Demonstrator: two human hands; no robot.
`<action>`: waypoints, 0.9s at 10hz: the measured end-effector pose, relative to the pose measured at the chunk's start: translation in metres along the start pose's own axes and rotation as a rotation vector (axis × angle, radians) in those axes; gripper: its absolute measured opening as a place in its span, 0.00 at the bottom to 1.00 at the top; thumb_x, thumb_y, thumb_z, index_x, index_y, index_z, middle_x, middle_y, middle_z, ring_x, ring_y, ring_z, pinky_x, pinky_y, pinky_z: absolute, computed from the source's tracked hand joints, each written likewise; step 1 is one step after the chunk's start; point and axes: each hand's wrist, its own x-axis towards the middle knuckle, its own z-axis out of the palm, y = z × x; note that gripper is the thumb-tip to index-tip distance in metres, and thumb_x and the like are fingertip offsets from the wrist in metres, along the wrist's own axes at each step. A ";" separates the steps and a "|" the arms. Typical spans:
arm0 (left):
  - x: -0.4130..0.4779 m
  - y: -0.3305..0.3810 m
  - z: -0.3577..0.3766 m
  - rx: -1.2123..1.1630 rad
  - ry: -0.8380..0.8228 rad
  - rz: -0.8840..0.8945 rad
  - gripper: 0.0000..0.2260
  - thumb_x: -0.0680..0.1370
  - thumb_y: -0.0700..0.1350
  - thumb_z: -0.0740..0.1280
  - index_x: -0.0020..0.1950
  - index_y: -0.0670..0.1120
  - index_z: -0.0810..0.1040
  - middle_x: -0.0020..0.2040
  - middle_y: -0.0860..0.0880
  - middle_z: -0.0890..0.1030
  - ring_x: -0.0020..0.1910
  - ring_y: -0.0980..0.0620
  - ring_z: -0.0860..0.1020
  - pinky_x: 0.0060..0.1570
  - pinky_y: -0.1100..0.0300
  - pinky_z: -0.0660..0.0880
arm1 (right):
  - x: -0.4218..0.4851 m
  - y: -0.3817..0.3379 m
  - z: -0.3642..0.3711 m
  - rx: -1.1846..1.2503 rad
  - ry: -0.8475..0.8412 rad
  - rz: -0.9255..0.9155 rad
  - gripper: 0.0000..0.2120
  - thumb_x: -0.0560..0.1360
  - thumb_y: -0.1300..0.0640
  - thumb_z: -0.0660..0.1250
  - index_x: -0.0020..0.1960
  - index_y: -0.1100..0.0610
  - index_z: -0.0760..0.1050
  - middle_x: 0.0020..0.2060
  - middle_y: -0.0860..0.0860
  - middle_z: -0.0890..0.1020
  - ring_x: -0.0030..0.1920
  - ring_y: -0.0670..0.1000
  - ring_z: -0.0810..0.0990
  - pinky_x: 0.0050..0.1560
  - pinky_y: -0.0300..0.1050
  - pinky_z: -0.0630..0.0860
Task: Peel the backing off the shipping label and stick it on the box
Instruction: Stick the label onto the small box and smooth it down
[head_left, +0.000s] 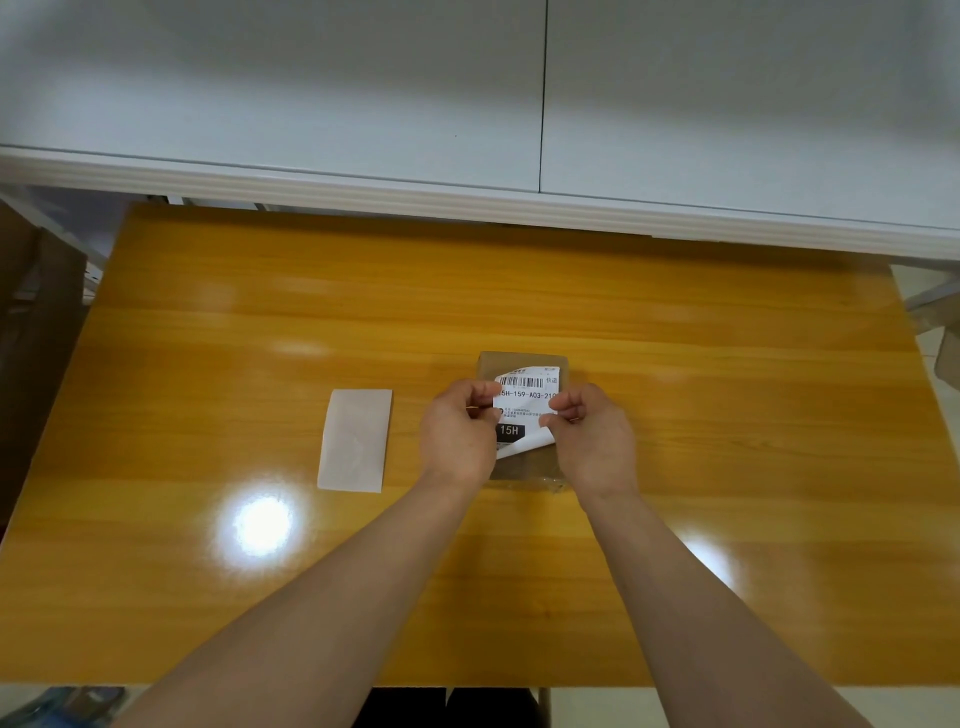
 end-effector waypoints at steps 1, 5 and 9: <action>0.001 0.001 0.001 0.030 0.008 0.005 0.13 0.78 0.33 0.66 0.57 0.47 0.81 0.50 0.52 0.82 0.50 0.54 0.80 0.50 0.58 0.80 | 0.000 0.000 0.000 0.001 0.001 -0.004 0.07 0.73 0.63 0.72 0.46 0.53 0.77 0.40 0.49 0.80 0.43 0.51 0.79 0.43 0.42 0.70; 0.002 0.002 0.005 0.106 0.034 0.026 0.13 0.78 0.33 0.65 0.57 0.48 0.81 0.55 0.50 0.83 0.54 0.50 0.81 0.52 0.51 0.81 | 0.001 0.000 0.000 -0.001 -0.003 -0.001 0.08 0.73 0.63 0.72 0.45 0.52 0.76 0.37 0.44 0.77 0.43 0.50 0.78 0.42 0.42 0.69; 0.002 0.004 0.005 0.135 0.056 0.033 0.14 0.77 0.34 0.66 0.58 0.48 0.81 0.56 0.50 0.82 0.55 0.50 0.81 0.51 0.50 0.81 | 0.000 0.000 -0.001 0.014 -0.002 -0.006 0.08 0.73 0.64 0.72 0.45 0.52 0.76 0.36 0.42 0.76 0.43 0.50 0.78 0.42 0.42 0.70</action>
